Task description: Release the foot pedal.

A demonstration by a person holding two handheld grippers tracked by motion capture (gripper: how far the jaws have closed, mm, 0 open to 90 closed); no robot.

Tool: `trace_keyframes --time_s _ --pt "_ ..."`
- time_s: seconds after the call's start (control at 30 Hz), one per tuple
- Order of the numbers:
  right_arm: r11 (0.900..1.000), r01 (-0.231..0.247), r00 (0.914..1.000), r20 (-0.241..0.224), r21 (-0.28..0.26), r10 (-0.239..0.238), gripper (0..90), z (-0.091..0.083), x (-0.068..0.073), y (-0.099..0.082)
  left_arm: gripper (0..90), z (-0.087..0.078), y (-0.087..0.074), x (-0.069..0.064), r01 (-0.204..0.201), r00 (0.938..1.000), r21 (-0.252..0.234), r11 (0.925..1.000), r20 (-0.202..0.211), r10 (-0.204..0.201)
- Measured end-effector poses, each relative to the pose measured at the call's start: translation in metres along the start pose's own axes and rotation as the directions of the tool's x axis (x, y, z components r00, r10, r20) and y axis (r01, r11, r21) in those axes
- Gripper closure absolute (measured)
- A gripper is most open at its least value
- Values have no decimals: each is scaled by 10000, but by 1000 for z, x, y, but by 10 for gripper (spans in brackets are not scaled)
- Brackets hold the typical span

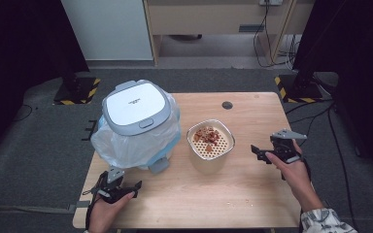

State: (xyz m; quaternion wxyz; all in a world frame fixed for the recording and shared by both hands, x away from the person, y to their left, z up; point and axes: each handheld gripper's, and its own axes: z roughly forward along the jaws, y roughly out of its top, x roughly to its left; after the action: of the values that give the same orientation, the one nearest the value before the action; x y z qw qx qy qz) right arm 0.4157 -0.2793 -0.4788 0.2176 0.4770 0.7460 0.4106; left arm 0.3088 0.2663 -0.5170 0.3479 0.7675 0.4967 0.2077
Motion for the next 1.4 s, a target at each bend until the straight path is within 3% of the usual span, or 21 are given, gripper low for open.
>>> trace_keyframes --time_s 0.23,0.43,0.63,0.97,1.4 --pt "9976 92 9998 148 690 -102 80 -2 3 -27 140 0 -2 5 196 9996 117 9997 -184 -194" --pt "9918 206 9991 345 1259 -251 79 -1 7 -40 142 4 -3 9 106 9994 333 9994 -334 -95" --pt "9849 13 9994 351 1731 -75 74 5 11 -49 141 6 -5 17 204 9990 541 9983 -416 -181" --pt "9808 -440 9972 678 1899 316 63 14 8 -55 141 15 -5 24 264 9974 572 9980 -692 -224" --pt "9826 -170 9937 1117 1849 -39 22 22 17 -59 110 19 -6 29 244 9975 319 9992 -677 -222"
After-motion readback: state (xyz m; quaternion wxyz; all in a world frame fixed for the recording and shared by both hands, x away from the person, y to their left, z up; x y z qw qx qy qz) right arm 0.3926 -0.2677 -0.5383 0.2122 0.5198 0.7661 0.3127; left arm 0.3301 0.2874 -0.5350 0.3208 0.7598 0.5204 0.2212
